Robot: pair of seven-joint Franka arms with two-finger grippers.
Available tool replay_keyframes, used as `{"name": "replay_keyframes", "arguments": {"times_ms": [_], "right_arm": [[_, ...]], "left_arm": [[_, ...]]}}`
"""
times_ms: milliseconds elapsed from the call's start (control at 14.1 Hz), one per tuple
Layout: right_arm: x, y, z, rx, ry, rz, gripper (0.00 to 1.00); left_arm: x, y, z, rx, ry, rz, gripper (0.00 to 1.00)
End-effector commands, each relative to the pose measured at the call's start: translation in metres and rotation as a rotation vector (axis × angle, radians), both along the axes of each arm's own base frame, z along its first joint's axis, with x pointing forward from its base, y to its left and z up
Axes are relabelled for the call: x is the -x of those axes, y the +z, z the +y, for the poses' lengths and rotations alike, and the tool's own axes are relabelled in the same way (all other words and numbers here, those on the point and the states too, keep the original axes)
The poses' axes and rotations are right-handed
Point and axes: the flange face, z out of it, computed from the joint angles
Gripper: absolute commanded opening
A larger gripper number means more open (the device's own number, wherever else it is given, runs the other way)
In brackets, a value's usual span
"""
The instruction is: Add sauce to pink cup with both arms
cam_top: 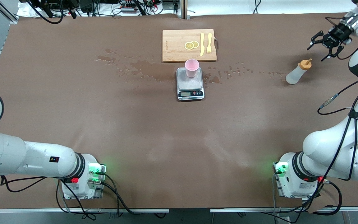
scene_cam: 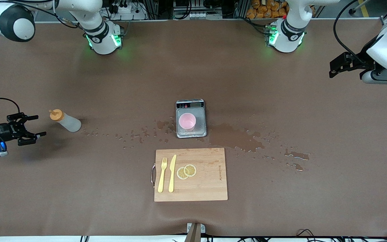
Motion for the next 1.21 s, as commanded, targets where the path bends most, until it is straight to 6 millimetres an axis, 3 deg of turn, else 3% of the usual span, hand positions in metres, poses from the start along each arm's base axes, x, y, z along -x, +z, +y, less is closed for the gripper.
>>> {"name": "replay_keyframes", "arguments": {"times_ms": [0,284,497,852,994,1135], "right_arm": [[-0.012,0.059,0.047,0.129,0.123,-0.033,1.00],[-0.018,0.144,0.095,0.136,0.231,-0.184,1.00],[-0.014,0.194,0.133,0.104,0.406,-0.316,1.00],[-0.008,0.234,0.175,0.170,0.491,-0.359,1.00],[-0.001,0.250,0.214,0.201,0.556,-0.370,1.00],[0.011,0.268,0.228,0.201,0.574,-0.392,1.00]], "left_arm": [[0.000,0.003,-0.003,0.002,0.001,-0.006,1.00],[0.000,0.003,-0.003,0.001,0.001,-0.004,1.00],[0.000,0.002,-0.003,0.001,0.001,-0.003,1.00],[0.000,0.002,-0.003,0.001,0.001,-0.004,1.00],[0.000,0.003,-0.003,0.002,0.001,-0.006,1.00],[0.000,0.002,-0.003,0.001,0.001,-0.004,1.00]]}}
